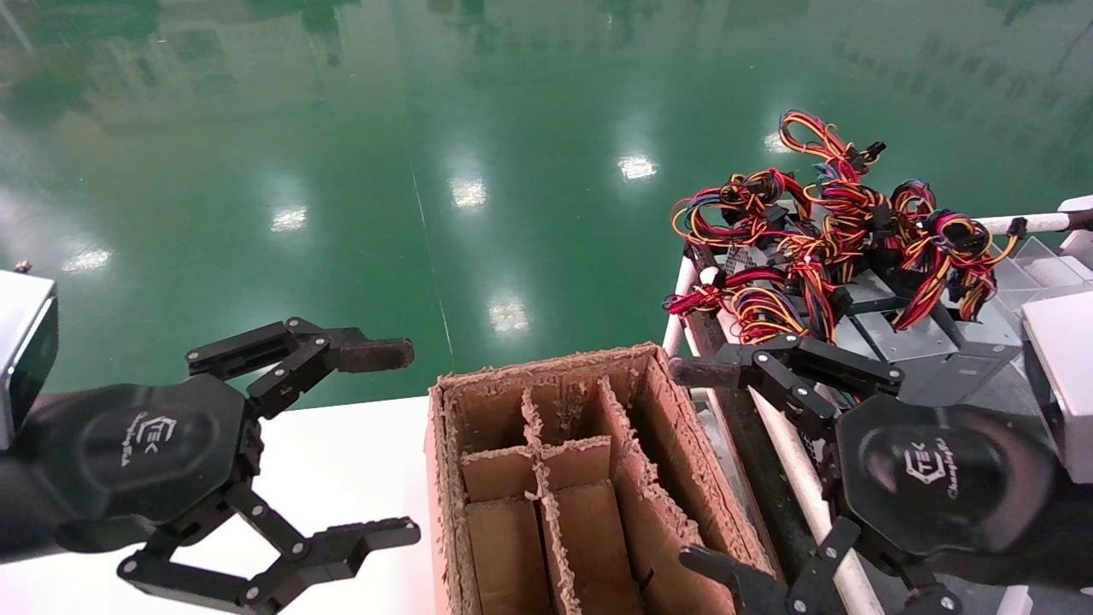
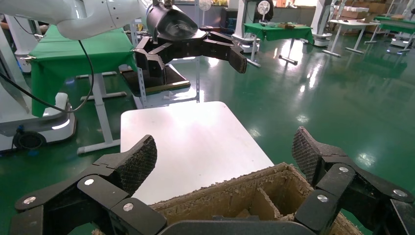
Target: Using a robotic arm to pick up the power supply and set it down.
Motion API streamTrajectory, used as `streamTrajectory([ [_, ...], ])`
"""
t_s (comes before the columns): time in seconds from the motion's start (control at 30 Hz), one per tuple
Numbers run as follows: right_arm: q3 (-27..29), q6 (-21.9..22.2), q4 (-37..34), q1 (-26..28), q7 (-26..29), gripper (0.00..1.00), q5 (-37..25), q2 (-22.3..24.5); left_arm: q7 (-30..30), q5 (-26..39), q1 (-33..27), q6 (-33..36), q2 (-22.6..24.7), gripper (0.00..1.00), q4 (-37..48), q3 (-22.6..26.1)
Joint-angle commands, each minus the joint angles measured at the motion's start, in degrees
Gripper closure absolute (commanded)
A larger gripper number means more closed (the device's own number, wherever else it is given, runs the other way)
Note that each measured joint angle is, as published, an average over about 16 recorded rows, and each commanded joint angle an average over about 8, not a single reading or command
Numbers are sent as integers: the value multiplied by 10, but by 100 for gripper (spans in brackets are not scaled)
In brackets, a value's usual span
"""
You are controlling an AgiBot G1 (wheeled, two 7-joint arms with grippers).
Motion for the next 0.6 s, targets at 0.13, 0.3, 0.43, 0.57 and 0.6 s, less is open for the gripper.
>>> streamTrajectory([
  [0.13, 0, 0, 0, 0, 0, 0, 0, 0, 0, 0, 0, 0, 0, 0, 0, 0],
  [0.3, 0, 0, 0, 0, 0, 0, 0, 0, 0, 0, 0, 0, 0, 0, 0, 0],
  [0.43, 0, 0, 0, 0, 0, 0, 0, 0, 0, 0, 0, 0, 0, 0, 0, 0],
  [0.57, 0, 0, 0, 0, 0, 0, 0, 0, 0, 0, 0, 0, 0, 0, 0, 0],
  [0.6, 0, 0, 0, 0, 0, 0, 0, 0, 0, 0, 0, 0, 0, 0, 0, 0],
])
